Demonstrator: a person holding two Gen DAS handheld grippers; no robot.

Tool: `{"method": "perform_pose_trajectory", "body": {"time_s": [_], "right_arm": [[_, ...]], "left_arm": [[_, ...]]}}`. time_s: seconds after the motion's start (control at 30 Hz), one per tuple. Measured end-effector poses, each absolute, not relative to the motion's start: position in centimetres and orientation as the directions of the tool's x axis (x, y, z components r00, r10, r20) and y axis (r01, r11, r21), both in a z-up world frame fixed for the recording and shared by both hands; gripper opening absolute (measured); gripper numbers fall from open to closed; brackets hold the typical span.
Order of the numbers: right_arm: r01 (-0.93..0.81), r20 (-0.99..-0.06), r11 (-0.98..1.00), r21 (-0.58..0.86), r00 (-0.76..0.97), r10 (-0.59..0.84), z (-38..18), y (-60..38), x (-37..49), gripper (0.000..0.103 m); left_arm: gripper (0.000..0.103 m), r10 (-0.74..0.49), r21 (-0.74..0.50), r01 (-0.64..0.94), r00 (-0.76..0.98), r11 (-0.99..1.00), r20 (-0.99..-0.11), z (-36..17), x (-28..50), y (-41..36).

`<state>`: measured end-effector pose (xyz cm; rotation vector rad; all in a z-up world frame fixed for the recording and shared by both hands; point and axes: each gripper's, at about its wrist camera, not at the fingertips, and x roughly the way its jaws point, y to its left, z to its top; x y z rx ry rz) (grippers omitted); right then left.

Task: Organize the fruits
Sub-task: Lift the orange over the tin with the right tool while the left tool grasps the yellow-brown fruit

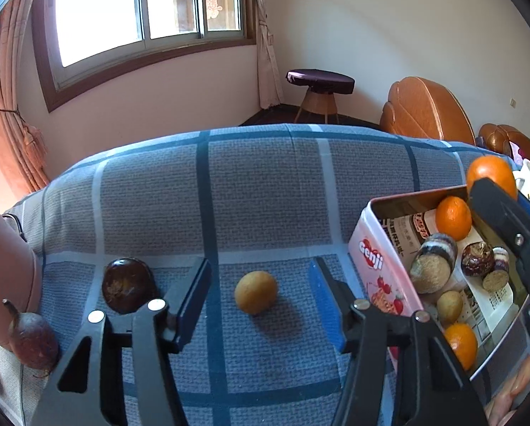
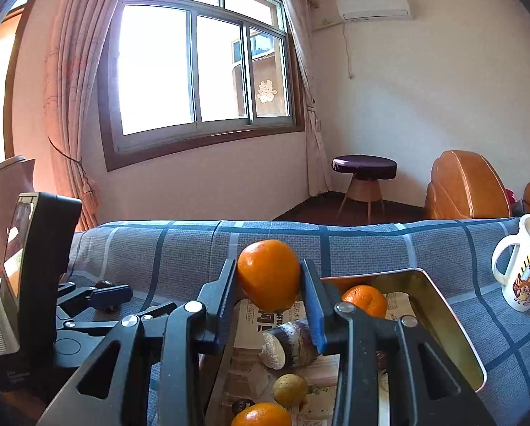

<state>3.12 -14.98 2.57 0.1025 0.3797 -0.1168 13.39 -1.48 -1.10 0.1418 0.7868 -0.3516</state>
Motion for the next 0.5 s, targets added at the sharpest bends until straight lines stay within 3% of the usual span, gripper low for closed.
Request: {"method": "perform_pose_trajectory", "body": {"time_s": [0.17,0.27,0.33,0.37,0.5], "right_arm": [[0.143,-0.384,0.985,0.096,0.918,-0.095,2.3,-15.4,3.3,0.037],[0.138,-0.390,0.986,0.097,0.917,-0.090,2.2,-15.3,3.5,0.037],[0.137,-0.387,0.986,0.090,0.917,-0.092,2.2,-15.2,3.5,0.037],[0.137,-0.386,0.987,0.089,0.918,-0.093,2.2,-15.2,3.5,0.037],[0.138,-0.384,0.987,0.085,0.919,-0.095,2.3,-15.2,3.5,0.037]], "left_arm": [[0.049,-0.235,-0.032,0.342,0.573,0.939,-0.785,-3.0,15.6,-1.9],[0.047,-0.216,-0.005,0.341,0.585,0.940,-0.782,-3.0,15.5,-2.4],[0.039,-0.219,0.007,0.357,0.587,0.934,-0.780,-3.1,15.3,-2.8],[0.029,-0.222,0.008,0.363,0.587,0.932,-0.778,-3.2,15.2,-2.9],[0.029,-0.188,0.018,0.312,0.615,0.950,-0.766,-3.1,14.4,-2.4]]}}
